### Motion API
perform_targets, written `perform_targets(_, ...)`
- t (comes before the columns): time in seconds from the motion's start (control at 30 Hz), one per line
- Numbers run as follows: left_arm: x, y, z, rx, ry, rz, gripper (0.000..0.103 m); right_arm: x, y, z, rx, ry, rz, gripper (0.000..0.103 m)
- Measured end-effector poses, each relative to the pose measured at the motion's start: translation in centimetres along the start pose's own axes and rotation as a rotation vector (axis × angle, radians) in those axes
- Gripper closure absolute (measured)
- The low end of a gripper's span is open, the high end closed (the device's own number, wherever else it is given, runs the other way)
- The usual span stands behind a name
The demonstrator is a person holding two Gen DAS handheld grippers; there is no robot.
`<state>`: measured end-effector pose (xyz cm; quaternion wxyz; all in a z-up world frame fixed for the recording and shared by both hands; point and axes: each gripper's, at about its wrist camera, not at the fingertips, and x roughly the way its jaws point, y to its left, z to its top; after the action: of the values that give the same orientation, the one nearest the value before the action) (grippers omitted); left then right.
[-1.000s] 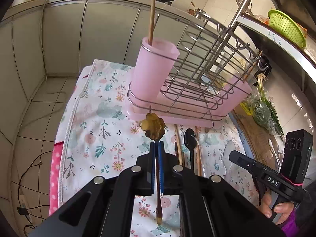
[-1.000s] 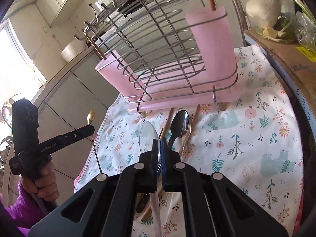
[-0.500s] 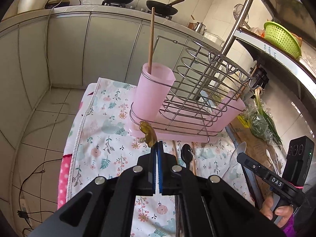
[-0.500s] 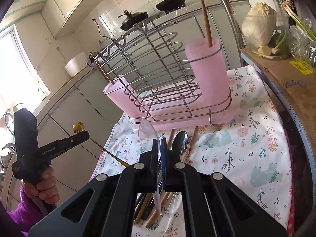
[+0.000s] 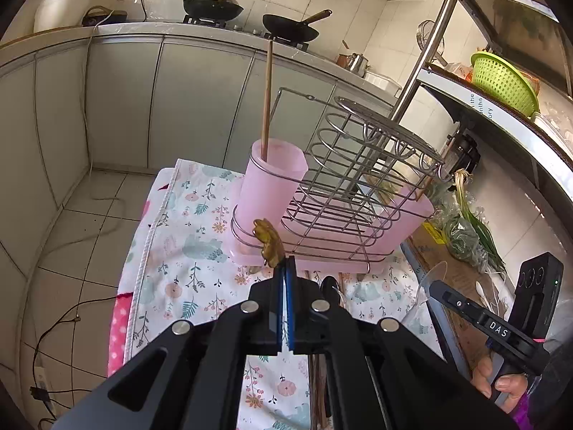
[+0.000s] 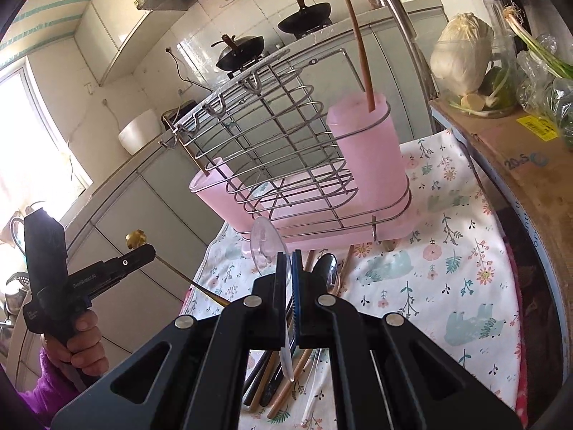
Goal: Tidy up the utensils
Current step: 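Carry the gold spoon with the left tool into the pink cup while the right tool inserts the clear spoon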
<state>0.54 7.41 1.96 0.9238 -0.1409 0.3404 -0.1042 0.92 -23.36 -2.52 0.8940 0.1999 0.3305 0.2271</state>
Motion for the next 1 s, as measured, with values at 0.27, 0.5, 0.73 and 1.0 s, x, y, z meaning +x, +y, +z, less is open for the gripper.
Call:
perform_targets(0.27, -1.3, -0.2, 1.1, 0.011, -0.041, -0.001, 0.102, -0.9, -0.3, 1.1, 0.020, -0.036, 0.005, 0.100)
perform_targets(0.5, -2.6, -0.1, 2.5, 0.025, -0.097, 0.007, 0.102, -2.0, -0.3, 3.3, 0.026, -0.085, 0.005, 0.100)
perform_targets(0.73, -3.8, -0.1, 4.5, 0.039, -0.155, 0.029, 0.102, -3.9, -0.7, 7.2, 0.034, -0.169, 0.018, 0.100)
perform_targets(1.0, -4.4, -0.7, 6.9, 0.067, -0.215, 0.033, 0.102, -4.6, -1.2, 11.7, 0.030, -0.277, 0.002, 0.100)
